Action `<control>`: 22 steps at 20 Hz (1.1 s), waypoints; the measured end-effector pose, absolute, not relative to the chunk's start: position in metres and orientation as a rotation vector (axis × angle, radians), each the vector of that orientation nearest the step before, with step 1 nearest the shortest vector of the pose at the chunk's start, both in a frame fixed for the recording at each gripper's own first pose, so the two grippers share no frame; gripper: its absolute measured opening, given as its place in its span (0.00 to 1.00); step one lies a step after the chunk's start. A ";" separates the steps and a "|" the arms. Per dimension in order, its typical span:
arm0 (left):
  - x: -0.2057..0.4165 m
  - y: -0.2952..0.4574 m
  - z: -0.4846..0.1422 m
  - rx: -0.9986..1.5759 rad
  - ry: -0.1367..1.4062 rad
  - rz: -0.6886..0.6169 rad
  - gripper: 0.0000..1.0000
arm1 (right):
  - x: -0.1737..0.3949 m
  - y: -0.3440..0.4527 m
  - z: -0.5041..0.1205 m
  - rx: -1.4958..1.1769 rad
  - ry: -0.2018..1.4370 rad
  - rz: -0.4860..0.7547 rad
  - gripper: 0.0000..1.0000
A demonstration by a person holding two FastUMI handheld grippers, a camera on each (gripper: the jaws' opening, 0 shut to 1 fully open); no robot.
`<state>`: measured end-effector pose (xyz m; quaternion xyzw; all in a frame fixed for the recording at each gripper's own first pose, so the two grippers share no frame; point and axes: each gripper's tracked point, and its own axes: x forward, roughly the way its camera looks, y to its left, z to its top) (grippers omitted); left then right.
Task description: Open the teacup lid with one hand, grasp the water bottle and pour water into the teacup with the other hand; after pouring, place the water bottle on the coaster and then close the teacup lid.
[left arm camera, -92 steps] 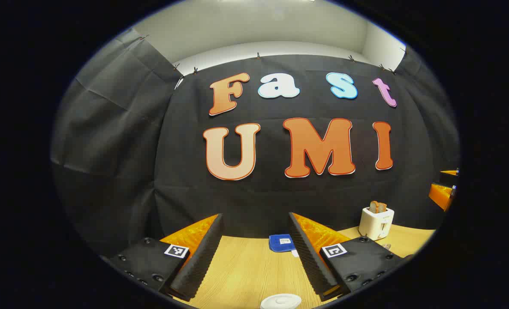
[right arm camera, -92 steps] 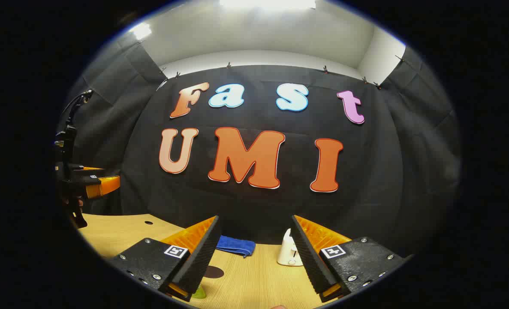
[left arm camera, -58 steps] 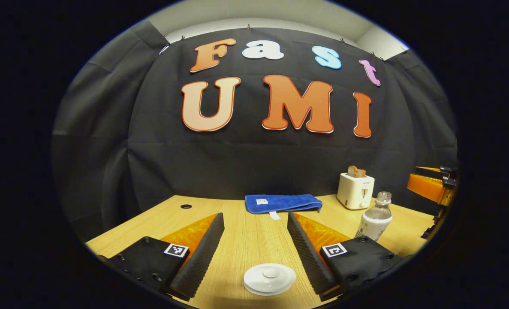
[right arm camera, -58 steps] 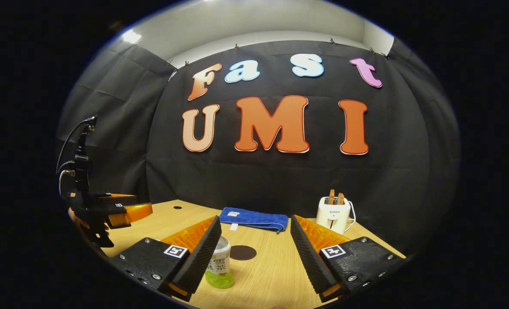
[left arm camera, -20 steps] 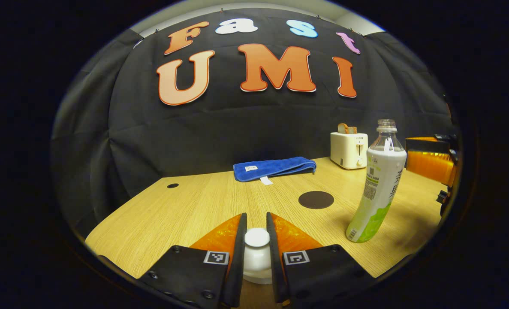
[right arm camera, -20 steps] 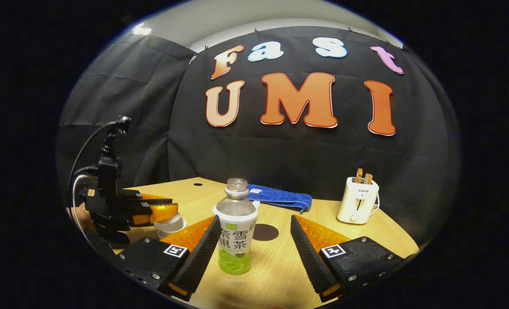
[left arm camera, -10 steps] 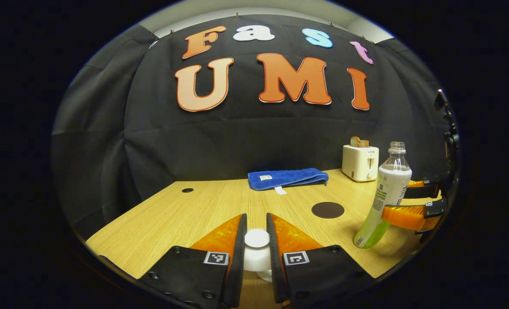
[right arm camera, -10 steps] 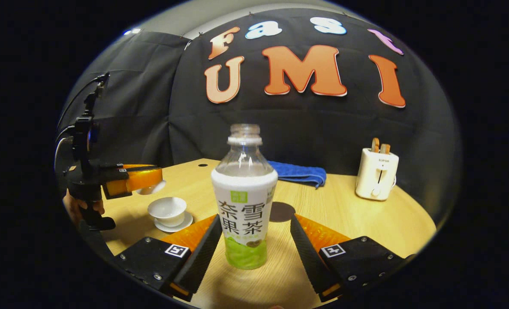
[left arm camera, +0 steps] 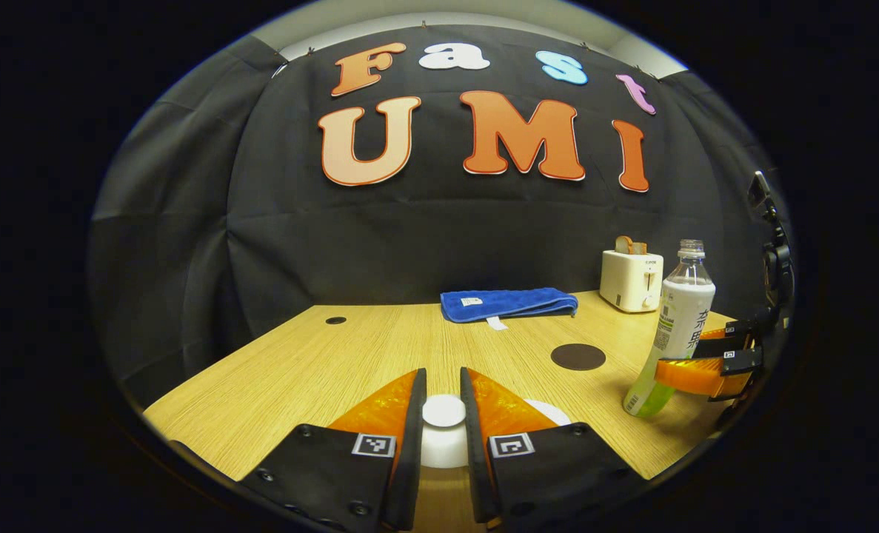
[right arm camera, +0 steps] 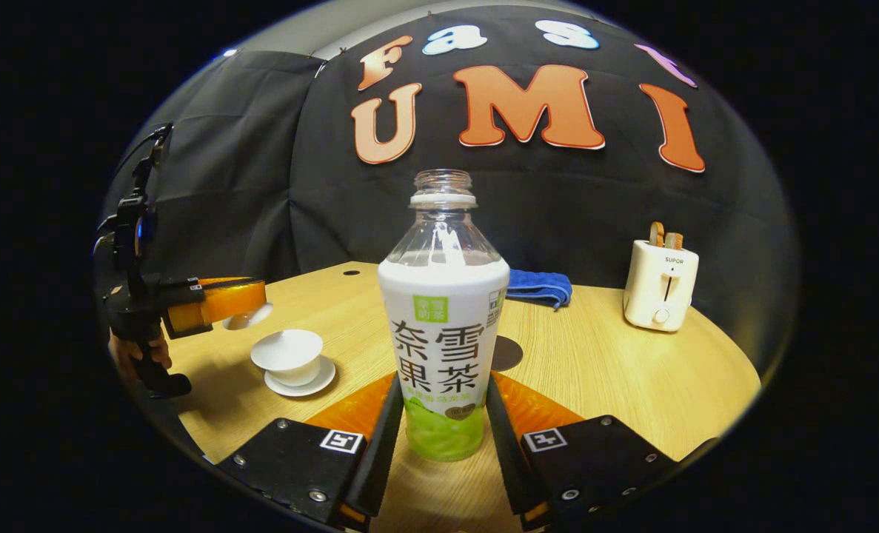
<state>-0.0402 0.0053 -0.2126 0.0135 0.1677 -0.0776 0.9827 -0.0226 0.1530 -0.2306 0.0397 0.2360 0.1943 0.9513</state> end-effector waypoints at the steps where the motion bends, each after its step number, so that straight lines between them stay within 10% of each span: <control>1: -0.040 0.008 -0.213 0.026 0.338 -0.156 0.32 | -0.021 0.153 -0.227 0.059 0.470 0.398 0.64; 22: -0.051 0.079 -0.207 0.037 0.324 -0.046 0.32 | 0.029 0.171 -0.190 -0.843 0.207 0.452 0.63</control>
